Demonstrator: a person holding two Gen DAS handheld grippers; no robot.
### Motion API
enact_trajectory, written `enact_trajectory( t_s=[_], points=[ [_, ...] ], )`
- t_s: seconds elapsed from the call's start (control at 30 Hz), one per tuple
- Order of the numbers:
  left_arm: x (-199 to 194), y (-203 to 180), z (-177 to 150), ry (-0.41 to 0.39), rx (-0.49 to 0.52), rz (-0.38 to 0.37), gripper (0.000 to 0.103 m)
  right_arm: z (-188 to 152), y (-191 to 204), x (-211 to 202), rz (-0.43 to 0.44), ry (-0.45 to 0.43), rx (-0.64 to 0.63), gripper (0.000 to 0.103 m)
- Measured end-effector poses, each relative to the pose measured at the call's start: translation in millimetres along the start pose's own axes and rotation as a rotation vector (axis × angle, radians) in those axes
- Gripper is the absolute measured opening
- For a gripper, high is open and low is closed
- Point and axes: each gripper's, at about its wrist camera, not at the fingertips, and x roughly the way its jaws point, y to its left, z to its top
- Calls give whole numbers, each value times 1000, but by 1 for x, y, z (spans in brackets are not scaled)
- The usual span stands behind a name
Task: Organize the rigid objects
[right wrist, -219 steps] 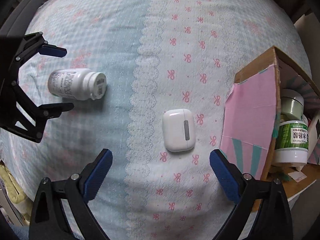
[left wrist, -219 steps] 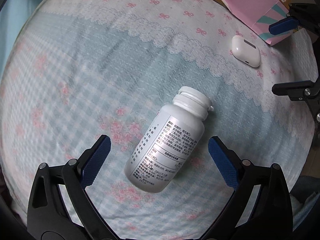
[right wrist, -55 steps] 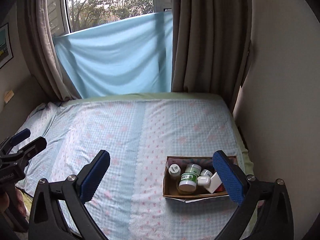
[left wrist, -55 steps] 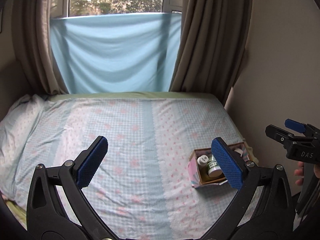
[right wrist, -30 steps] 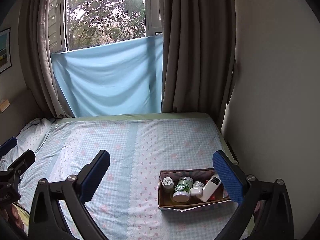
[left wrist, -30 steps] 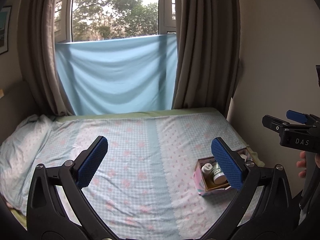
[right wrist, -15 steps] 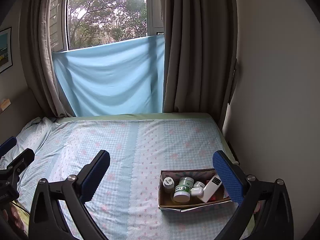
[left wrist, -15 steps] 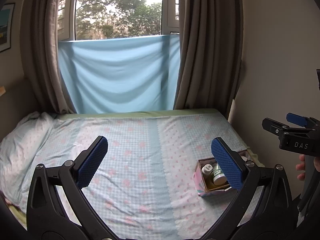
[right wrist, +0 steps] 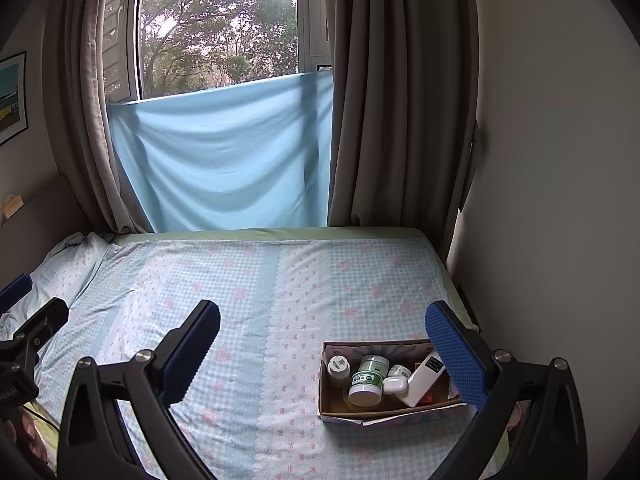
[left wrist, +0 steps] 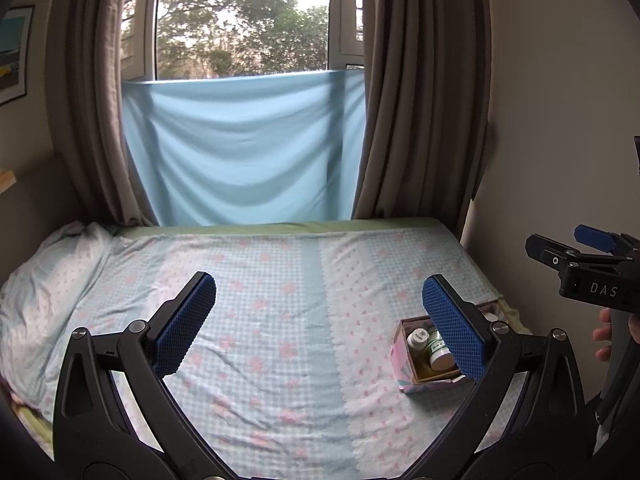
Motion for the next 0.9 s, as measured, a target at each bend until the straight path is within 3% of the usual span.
enact_trajectory(
  t_s=[0.47, 0.9],
  points=[
    [4, -2, 1, 2, -1, 15, 103, 1, -2, 2, -2, -13, -3, 102],
    [8, 1, 10, -24, -26, 96, 103, 5, 2, 7, 4, -6, -12, 102]
  ],
)
